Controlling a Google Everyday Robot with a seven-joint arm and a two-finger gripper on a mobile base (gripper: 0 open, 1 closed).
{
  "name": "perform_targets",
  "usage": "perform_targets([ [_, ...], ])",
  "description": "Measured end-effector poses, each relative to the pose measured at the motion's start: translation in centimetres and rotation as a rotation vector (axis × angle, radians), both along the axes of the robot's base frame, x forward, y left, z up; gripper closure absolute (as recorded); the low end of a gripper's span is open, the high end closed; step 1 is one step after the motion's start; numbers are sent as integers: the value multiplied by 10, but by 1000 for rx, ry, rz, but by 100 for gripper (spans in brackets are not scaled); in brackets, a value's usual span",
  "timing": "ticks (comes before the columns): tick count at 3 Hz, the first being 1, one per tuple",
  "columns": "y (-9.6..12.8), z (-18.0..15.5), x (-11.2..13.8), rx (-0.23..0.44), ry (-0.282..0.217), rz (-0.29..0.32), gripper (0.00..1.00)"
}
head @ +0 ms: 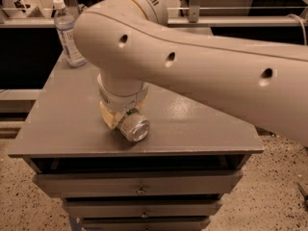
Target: Move 7up can near blue plastic bottle
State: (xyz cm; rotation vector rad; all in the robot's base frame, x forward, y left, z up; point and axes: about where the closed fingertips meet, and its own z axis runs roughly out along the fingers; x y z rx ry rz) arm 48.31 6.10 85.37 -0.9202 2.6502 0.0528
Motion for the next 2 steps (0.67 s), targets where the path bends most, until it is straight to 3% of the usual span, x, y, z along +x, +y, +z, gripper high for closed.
perform_targets([
  [1,-13,12,12,-11,-41,3,87],
  [2,-27,33,31,-6,-91,17,100],
])
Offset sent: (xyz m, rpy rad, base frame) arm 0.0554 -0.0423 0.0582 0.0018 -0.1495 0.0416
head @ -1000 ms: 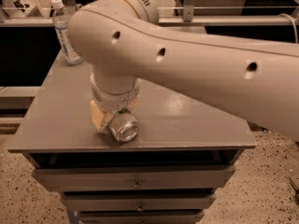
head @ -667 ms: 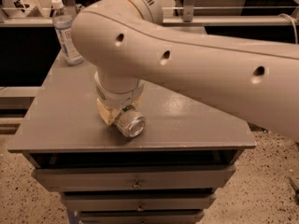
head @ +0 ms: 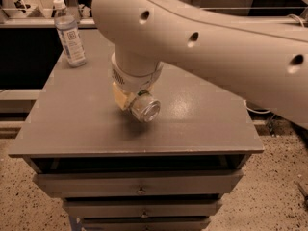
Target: Move 7up can near blue plastic bottle
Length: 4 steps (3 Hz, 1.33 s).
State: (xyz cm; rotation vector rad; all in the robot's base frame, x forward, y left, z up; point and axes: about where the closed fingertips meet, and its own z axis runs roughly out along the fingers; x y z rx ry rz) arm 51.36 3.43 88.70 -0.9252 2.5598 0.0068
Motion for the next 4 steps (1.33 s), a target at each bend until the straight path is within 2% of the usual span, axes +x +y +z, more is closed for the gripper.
perform_targets([
  [1,-18,30,19,28,-71,26,100],
  [2,-18,30,19,28,-71,26,100],
  [3,-13,37,25,69,-103,42,100],
  [4,5,46,49,169,-172,108,100],
])
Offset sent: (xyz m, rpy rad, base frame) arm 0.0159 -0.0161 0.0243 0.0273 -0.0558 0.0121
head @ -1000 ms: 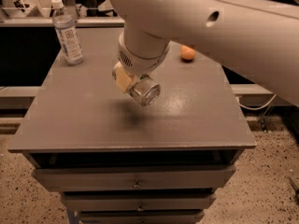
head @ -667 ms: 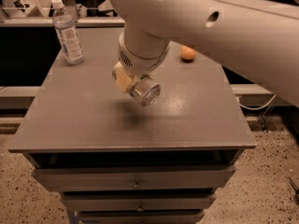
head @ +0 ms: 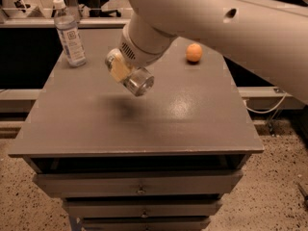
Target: Move 7up can near blue plastic bottle
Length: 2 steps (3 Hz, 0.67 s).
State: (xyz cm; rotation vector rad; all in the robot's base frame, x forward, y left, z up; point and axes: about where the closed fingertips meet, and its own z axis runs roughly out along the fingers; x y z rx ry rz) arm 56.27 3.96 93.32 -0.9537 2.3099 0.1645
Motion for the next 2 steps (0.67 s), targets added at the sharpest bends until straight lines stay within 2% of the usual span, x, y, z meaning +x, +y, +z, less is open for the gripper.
perform_targets([
  [1,30,6,39,140,-82,94,100],
  [2,68,12,83,336,-165,190,100],
])
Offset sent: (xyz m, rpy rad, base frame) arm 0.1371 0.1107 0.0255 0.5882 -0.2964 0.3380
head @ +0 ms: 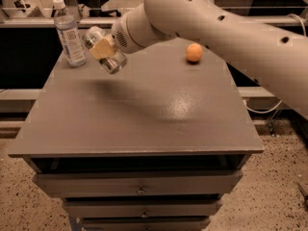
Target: Move 7up can near blue plastic bottle
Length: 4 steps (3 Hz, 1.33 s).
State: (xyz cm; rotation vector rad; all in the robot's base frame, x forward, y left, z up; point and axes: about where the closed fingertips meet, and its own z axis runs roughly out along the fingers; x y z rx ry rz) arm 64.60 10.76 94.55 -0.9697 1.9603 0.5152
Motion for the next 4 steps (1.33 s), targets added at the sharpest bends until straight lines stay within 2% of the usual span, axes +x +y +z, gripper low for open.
perform_targets([
  [1,31,8,34,175,-77,73,100],
  [2,52,6,59,290,-158,133,100],
  [3,67,-8,74,362,-220,192,100],
  [4,67,-8,74,362,-218,193,100],
])
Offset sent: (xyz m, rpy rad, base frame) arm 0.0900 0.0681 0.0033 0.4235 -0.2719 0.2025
